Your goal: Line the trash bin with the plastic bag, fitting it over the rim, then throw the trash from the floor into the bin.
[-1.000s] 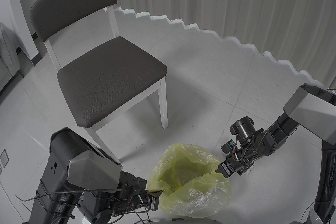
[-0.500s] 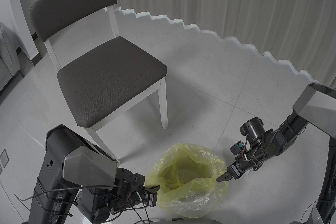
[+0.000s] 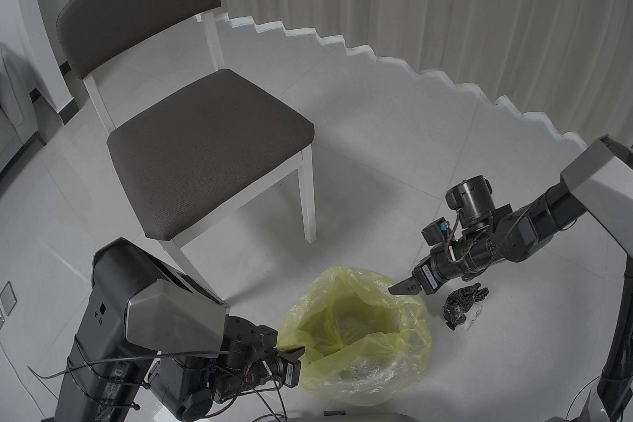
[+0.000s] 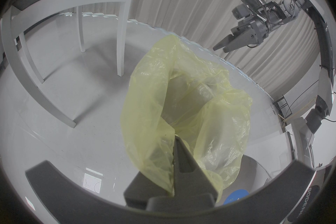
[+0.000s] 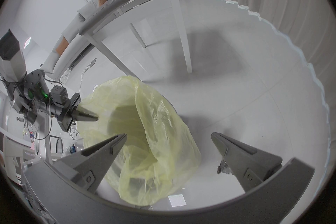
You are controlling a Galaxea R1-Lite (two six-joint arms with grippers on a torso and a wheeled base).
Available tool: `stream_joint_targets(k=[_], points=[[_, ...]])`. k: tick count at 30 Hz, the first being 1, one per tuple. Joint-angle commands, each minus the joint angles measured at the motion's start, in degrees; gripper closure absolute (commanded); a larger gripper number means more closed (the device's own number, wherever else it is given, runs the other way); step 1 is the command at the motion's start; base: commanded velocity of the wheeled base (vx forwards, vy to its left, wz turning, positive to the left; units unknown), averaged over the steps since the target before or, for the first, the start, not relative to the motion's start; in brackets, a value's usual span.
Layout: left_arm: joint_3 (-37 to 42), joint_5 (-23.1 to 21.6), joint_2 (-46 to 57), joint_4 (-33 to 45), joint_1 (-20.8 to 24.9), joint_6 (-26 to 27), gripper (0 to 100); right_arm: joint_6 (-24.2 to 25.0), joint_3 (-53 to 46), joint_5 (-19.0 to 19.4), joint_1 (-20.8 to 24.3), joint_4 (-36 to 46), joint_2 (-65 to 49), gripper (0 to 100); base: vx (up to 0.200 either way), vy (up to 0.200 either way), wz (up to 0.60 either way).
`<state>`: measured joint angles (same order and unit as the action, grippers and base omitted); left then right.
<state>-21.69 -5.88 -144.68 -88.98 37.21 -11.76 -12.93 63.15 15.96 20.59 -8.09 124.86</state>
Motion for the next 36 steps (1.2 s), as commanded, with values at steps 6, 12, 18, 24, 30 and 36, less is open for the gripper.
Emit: stream_joint_targets(k=[6,12,18,24,30,36], points=[[1.1,1.2,0.4,-1.0,0.8,0.0,0,-0.4,7.6,0.0,3.3,-0.6,10.3,0,0.000,0.000,0.00],[2.3,2.0,1.2,-1.0,0.7,-0.1,0,-0.9,12.3,0.0,4.0,-0.5,14.0,0,0.000,0.000,0.00],[2.4,2.1,1.9,-1.0,0.6,-0.2,0,-1.2,13.8,0.0,3.9,-0.3,15.2,100,0.000,0.000,0.00],[1.7,3.1,2.0,-1.0,0.1,-0.3,0,-0.6,16.0,0.0,3.1,0.1,15.0,100,0.000,0.000,0.00],[1.1,3.4,3.3,-1.0,-1.1,-0.5,0,-0.6,22.6,0.0,1.6,4.5,15.7,100,0.000,0.000,0.00],[0.9,3.9,3.0,-1.0,-1.7,-0.5,0,-0.4,29.8,0.0,1.0,7.7,19.4,100,0.000,0.000,0.00]])
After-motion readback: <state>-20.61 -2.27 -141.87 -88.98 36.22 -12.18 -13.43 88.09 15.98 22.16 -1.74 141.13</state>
